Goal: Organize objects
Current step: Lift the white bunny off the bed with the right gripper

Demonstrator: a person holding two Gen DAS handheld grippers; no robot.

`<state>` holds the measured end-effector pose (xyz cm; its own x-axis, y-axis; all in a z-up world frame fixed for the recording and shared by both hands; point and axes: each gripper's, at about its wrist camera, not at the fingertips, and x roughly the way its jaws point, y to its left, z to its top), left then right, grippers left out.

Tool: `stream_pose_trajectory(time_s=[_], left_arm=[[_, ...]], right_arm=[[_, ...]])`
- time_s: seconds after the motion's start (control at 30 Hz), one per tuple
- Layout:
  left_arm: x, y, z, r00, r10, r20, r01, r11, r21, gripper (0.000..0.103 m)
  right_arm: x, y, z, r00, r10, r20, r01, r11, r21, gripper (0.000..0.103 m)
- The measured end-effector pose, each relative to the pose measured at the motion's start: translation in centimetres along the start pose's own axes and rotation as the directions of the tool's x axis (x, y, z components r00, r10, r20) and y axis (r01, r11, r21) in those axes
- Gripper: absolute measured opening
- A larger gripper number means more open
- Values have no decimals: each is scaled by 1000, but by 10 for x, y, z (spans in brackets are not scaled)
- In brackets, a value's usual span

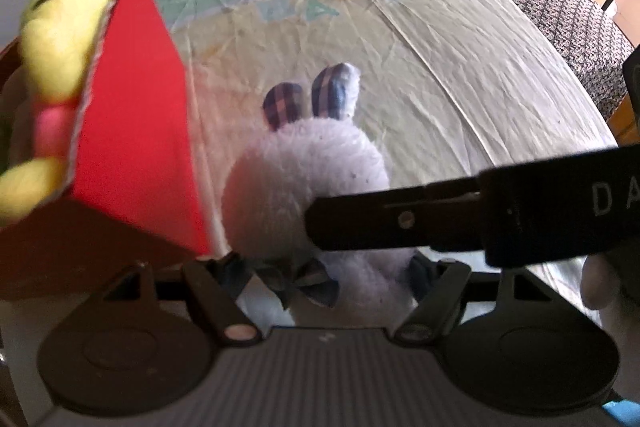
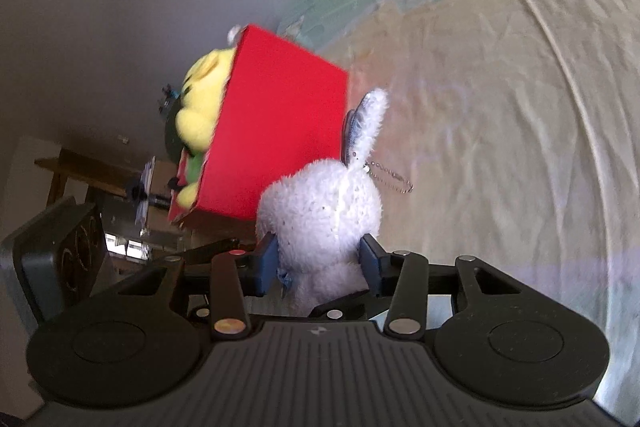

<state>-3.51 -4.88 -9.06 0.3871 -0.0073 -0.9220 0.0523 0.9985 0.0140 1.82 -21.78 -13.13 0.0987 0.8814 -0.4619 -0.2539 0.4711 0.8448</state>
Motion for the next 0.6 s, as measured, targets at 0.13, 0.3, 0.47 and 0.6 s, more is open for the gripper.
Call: stream_pose_trajectory(time_s=[0.13,0.3,0.47,0.6], left_arm=[[-14,6,-14,1000,24,4,-24,1000,-19,76],[-35,21,-38,998,60,17,-59,997,-59,76],[-56,43,-61,995,100,17,-98,989,-113,76],[-74,63,-79,992,121,26,-116,981,-155,76]], right_arm=[[5,15,-8,999,13,-37,-15,999,-48,46],[17,38,-16,994,42,-100,-53,992,-111,46],[41,66,-26,981,69,-181,-101,980,-173,46],[60,93,-32,968,80,-238,-137,963,-233,46]])
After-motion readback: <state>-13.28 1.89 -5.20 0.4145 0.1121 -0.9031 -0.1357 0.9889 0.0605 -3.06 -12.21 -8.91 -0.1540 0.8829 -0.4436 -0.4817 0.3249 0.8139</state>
